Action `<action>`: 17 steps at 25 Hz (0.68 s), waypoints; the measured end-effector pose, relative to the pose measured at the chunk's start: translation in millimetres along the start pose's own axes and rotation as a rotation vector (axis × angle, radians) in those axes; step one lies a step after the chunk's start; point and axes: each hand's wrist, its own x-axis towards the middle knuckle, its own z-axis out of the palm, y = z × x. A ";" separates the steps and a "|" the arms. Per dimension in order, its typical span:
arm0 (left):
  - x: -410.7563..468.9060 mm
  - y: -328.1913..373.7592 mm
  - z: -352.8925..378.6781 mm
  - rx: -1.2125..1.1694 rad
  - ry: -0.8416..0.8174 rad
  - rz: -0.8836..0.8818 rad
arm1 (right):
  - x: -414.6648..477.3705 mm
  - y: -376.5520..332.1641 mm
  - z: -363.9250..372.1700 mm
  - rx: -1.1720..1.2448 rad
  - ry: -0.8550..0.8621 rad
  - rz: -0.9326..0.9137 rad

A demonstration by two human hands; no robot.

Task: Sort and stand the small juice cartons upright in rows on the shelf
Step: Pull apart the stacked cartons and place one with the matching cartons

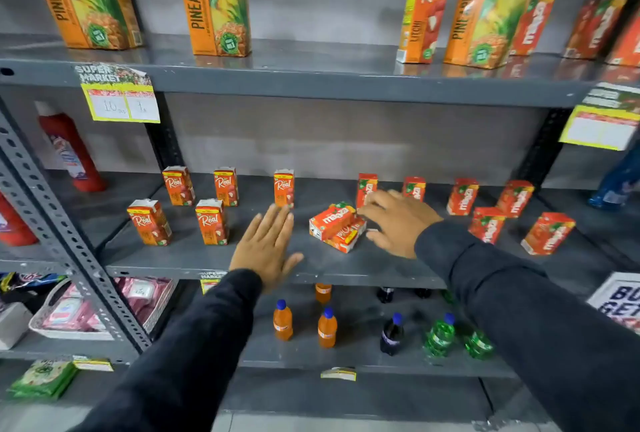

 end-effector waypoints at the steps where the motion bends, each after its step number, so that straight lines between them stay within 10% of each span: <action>1: -1.3 -3.4 14.9 -0.038 -0.021 -0.070 | 14.0 -2.9 8.6 0.063 -0.089 0.056; 17: 28.8 -12.0 94.0 -0.197 -0.290 -0.216 | 117.6 22.7 79.6 0.382 -0.318 0.145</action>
